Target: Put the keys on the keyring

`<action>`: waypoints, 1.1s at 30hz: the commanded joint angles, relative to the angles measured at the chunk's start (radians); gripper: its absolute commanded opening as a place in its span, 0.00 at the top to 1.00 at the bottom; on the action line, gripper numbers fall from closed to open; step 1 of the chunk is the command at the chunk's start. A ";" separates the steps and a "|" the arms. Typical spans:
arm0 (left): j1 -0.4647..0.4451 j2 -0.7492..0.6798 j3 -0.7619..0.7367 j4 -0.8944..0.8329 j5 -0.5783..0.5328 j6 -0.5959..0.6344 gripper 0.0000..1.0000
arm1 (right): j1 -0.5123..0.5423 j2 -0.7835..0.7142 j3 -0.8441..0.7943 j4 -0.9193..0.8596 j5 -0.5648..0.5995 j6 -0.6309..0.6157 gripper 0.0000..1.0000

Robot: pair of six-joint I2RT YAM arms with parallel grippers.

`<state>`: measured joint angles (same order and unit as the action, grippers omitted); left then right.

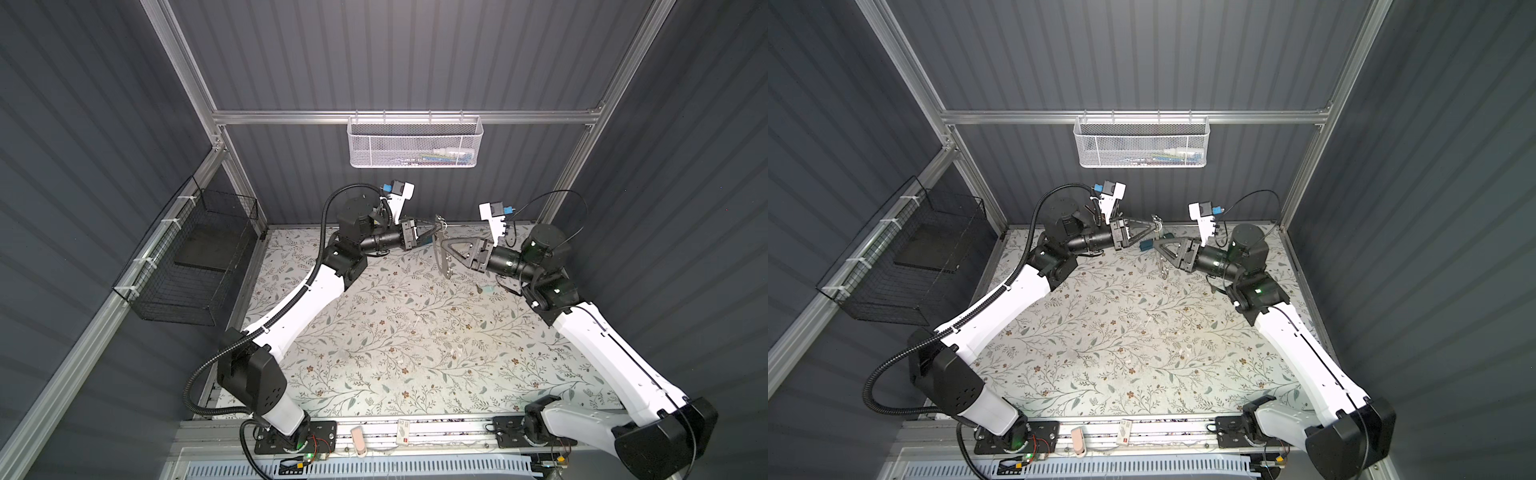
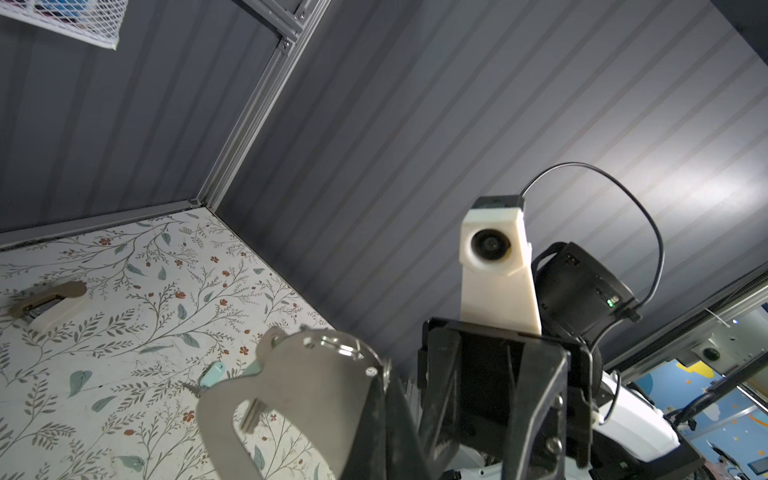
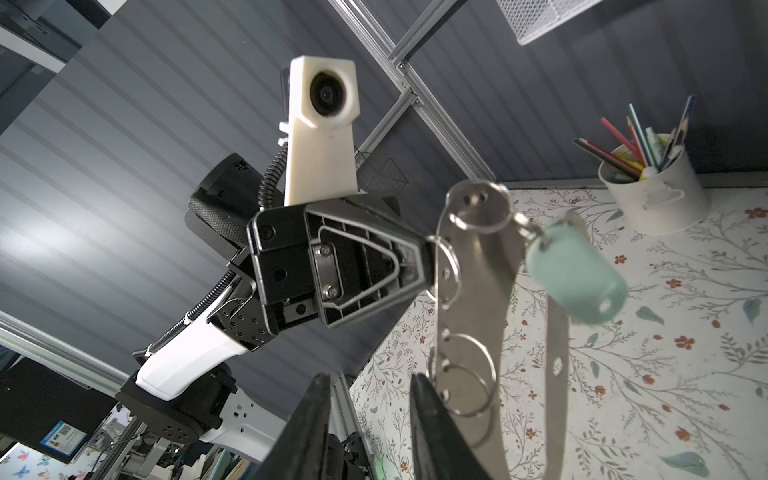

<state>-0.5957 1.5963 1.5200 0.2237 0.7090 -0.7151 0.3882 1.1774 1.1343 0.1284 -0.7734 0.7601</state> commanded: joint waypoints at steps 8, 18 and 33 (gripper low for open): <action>-0.004 -0.044 -0.021 0.124 -0.023 -0.049 1.00 | 0.051 0.033 0.023 0.011 0.053 -0.009 0.65; -0.004 -0.060 0.007 0.028 -0.062 0.017 1.00 | 0.063 -0.138 0.023 -0.298 0.395 -0.285 0.64; -0.004 -0.054 0.008 0.022 -0.051 0.012 1.00 | 0.147 -0.031 0.170 -0.412 0.541 -0.448 0.54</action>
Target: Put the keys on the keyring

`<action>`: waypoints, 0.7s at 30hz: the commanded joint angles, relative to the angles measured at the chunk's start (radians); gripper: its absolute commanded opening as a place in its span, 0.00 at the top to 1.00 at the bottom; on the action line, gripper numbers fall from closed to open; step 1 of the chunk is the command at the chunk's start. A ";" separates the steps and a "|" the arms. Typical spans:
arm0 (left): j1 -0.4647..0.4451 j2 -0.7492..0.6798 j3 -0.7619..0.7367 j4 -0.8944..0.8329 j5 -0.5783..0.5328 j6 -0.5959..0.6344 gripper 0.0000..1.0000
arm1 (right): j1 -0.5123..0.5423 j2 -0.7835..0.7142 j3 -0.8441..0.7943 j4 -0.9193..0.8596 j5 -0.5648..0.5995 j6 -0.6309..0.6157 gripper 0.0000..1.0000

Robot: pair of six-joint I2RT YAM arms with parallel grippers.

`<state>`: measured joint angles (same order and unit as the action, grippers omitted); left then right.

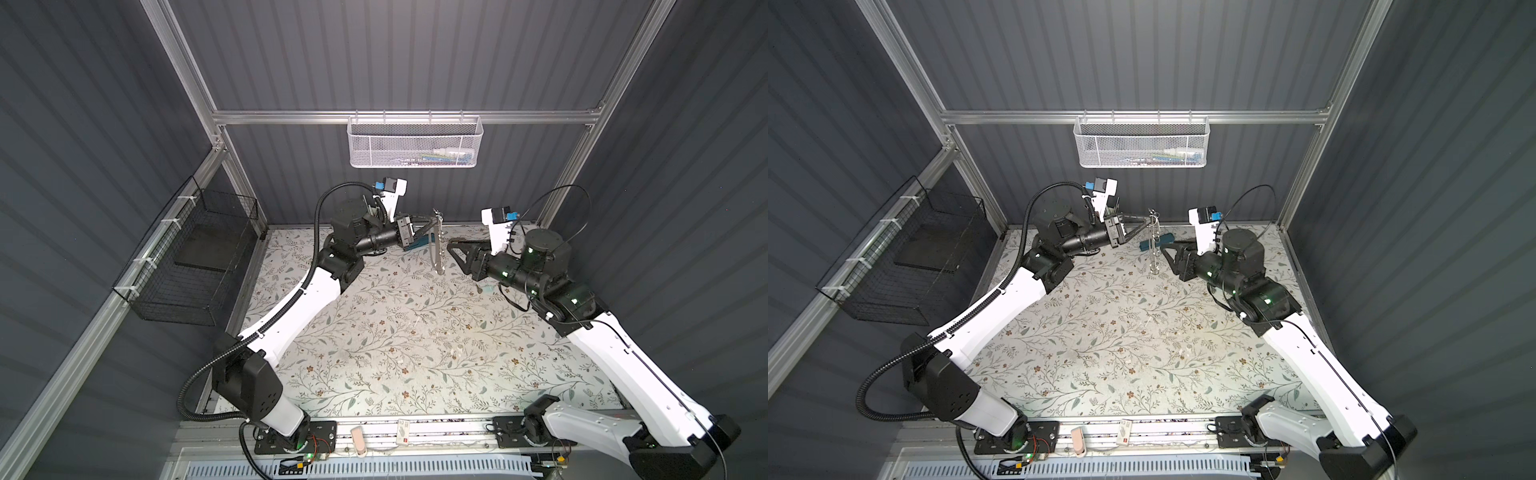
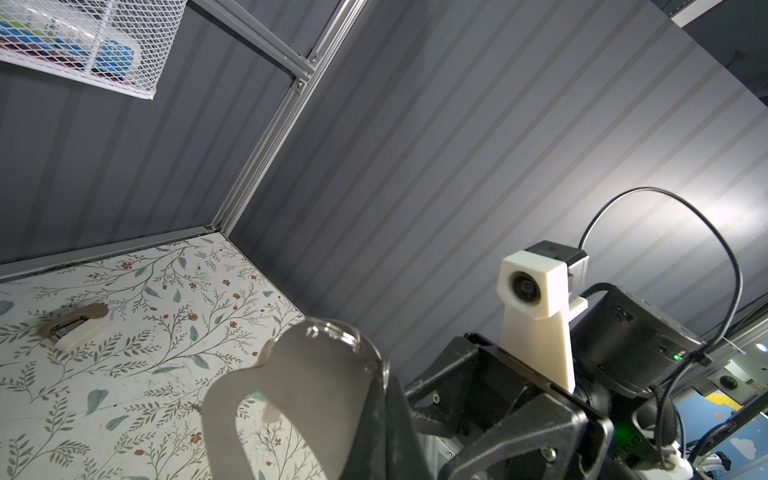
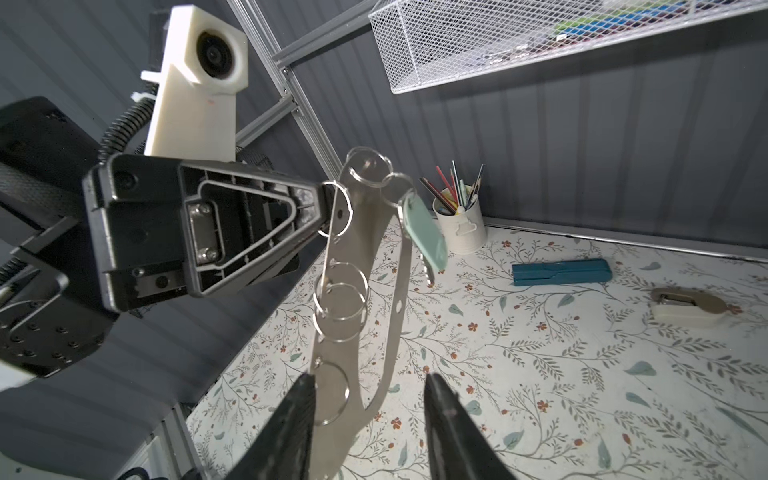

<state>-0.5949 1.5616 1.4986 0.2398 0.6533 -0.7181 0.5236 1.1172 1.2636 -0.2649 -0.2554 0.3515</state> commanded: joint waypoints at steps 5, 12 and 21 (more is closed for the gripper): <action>-0.005 -0.023 0.023 0.004 0.003 0.017 1.00 | 0.037 0.065 0.081 0.008 0.016 -0.017 0.51; -0.005 -0.025 0.022 0.004 0.001 0.016 1.00 | 0.068 0.106 0.106 -0.014 0.036 0.010 0.48; -0.005 -0.022 0.019 0.001 0.000 0.018 1.00 | 0.095 0.112 0.108 -0.007 0.068 0.068 0.39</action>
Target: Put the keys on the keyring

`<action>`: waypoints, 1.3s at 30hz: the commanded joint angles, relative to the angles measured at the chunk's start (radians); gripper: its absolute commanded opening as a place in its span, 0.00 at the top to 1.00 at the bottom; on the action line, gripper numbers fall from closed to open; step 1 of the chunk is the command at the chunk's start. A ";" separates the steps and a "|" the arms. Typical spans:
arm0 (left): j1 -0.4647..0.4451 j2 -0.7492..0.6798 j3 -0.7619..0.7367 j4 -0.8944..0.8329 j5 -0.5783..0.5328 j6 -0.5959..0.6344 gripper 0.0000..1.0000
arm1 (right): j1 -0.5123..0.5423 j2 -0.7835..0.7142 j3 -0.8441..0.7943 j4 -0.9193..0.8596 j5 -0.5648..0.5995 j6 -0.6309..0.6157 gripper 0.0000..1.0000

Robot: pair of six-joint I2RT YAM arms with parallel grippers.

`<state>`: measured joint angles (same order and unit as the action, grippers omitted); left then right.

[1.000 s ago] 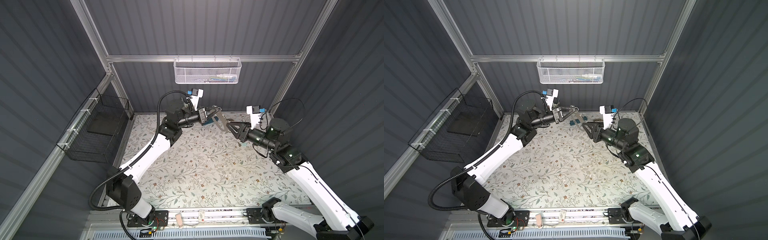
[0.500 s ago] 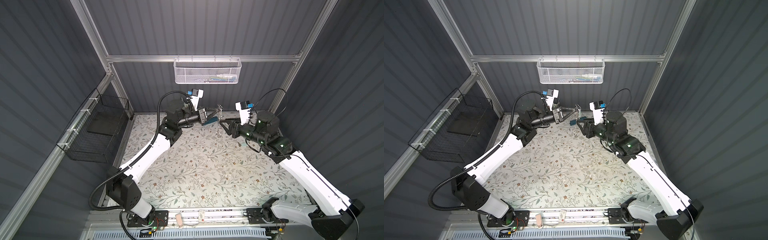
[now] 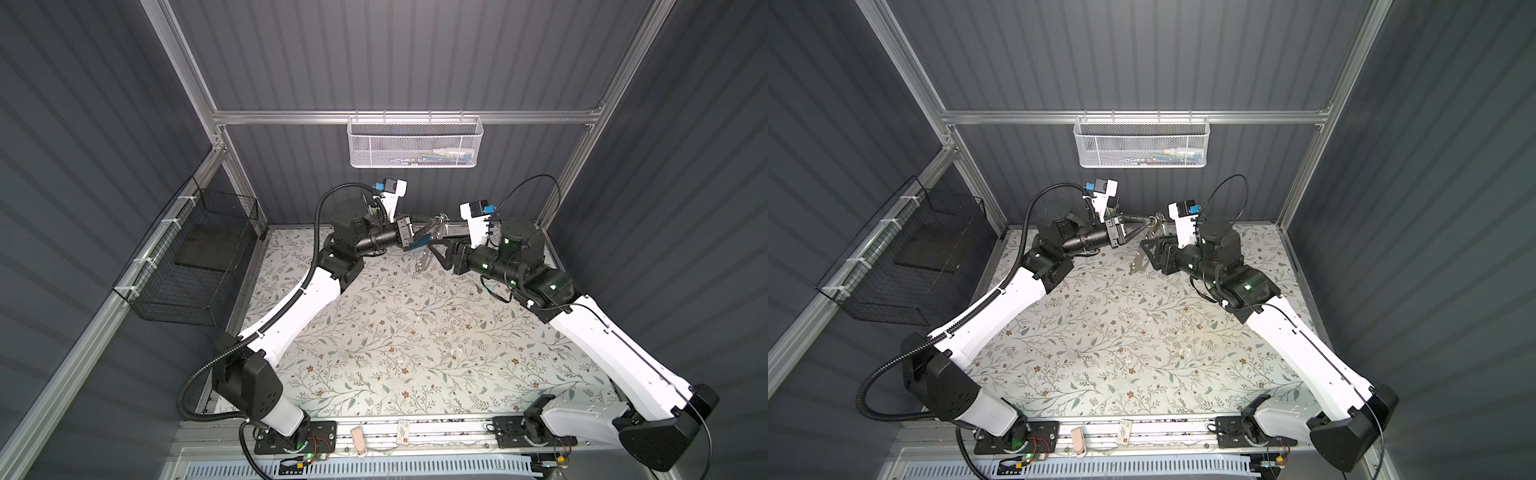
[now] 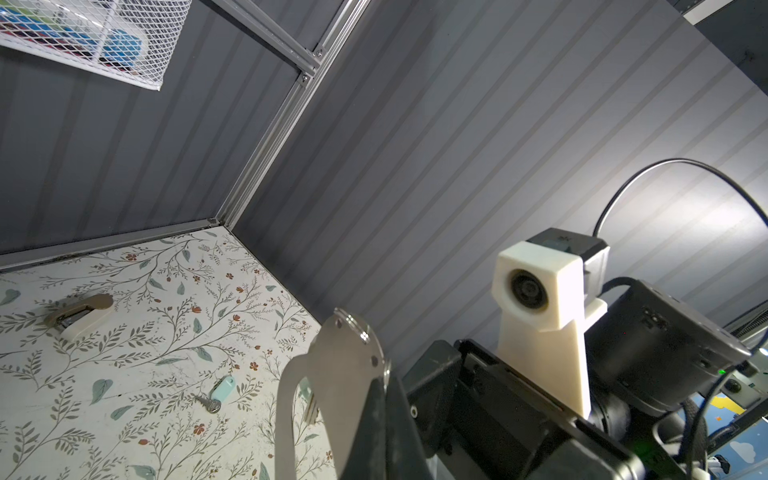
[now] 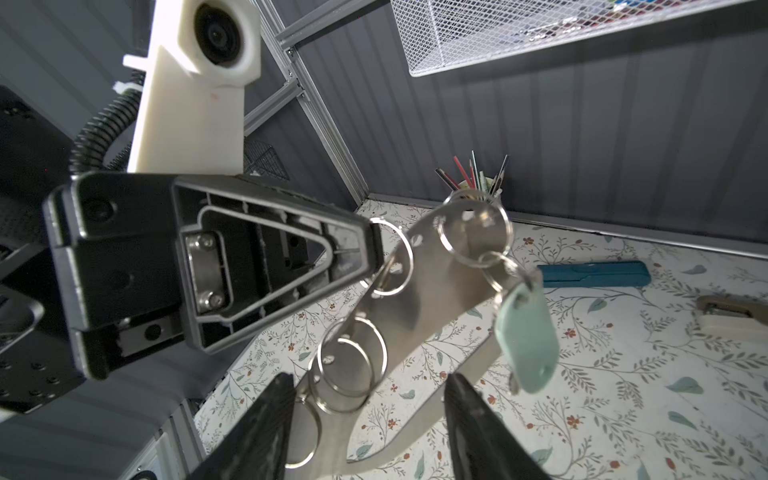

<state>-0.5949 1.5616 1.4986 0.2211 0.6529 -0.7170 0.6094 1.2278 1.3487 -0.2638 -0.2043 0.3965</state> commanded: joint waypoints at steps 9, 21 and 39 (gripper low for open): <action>-0.005 -0.024 0.015 0.015 -0.002 0.021 1.00 | 0.013 -0.023 0.022 0.000 0.026 0.055 0.37; -0.005 -0.028 0.016 0.008 -0.008 0.025 1.00 | 0.013 -0.002 0.038 -0.056 0.036 0.084 0.38; -0.004 -0.037 0.004 -0.001 -0.019 0.036 1.00 | 0.015 -0.013 0.009 -0.011 -0.028 0.046 0.91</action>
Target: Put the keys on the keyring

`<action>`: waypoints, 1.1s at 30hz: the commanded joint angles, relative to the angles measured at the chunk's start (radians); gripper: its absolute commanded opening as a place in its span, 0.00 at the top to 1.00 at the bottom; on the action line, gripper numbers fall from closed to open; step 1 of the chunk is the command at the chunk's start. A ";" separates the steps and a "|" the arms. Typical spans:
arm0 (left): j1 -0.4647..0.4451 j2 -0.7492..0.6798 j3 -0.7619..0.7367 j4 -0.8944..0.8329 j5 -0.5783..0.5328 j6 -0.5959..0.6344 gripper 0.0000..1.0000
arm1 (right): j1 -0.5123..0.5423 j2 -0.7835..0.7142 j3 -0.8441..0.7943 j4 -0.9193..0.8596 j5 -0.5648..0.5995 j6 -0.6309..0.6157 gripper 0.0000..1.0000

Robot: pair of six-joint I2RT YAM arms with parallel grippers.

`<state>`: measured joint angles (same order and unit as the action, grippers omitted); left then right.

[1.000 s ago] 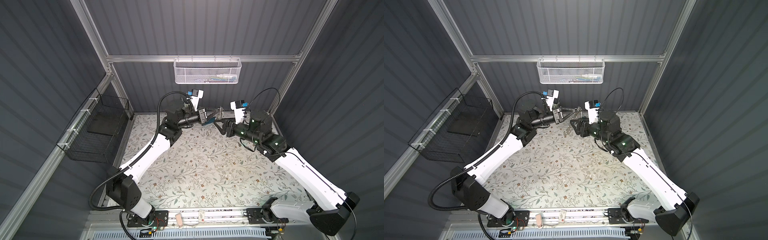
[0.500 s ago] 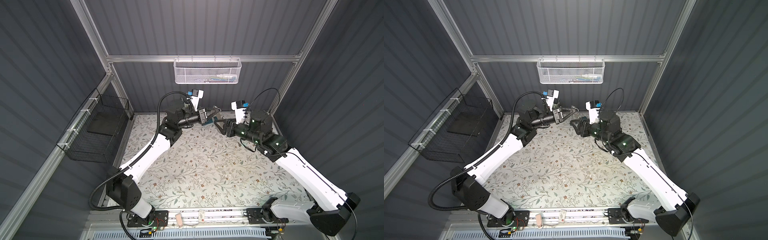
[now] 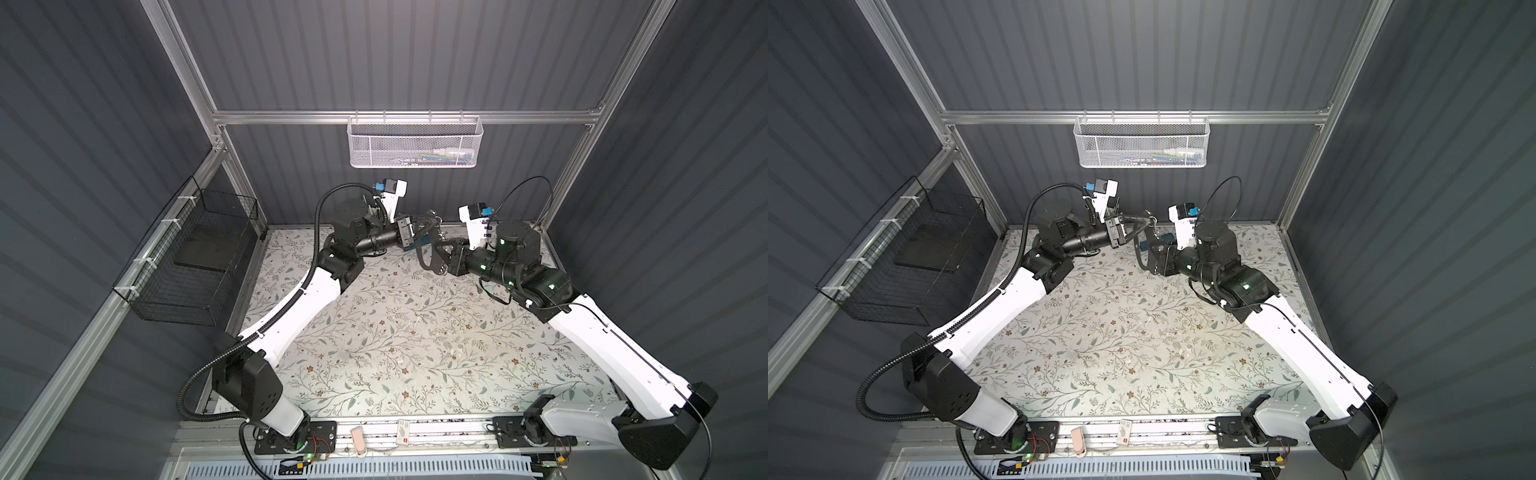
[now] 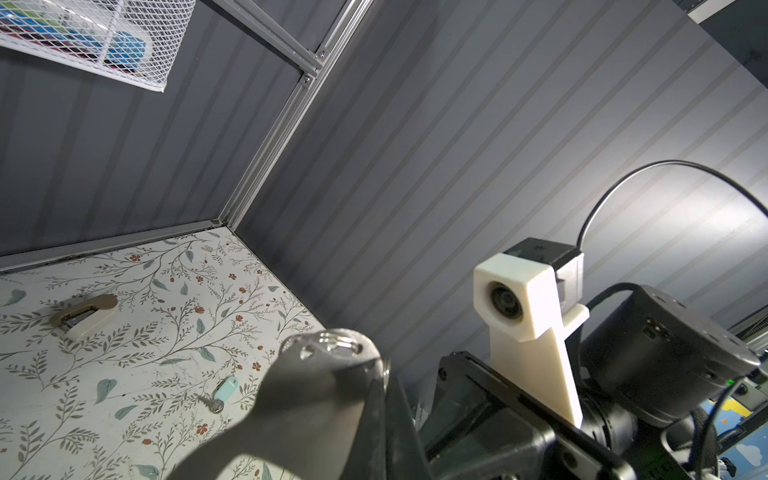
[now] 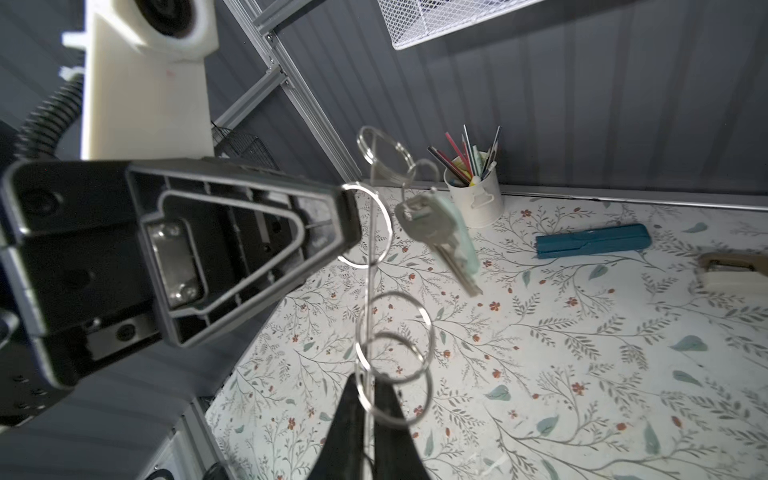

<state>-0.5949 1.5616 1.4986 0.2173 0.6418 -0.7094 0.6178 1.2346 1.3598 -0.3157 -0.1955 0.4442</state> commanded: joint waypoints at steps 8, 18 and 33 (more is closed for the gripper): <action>-0.014 -0.034 0.002 -0.027 -0.043 0.064 1.00 | 0.037 0.005 0.045 0.018 -0.045 -0.005 0.90; -0.029 -0.079 -0.077 0.057 -0.156 0.091 1.00 | 0.047 0.023 0.061 0.061 -0.084 0.077 0.87; -0.051 -0.067 -0.022 -0.244 -0.261 0.368 1.00 | 0.059 0.032 0.158 -0.044 -0.008 -0.024 0.89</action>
<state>-0.6388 1.4872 1.4532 0.1287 0.4423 -0.4561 0.6636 1.2739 1.4609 -0.4206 -0.1795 0.4591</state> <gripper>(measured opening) 0.046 0.108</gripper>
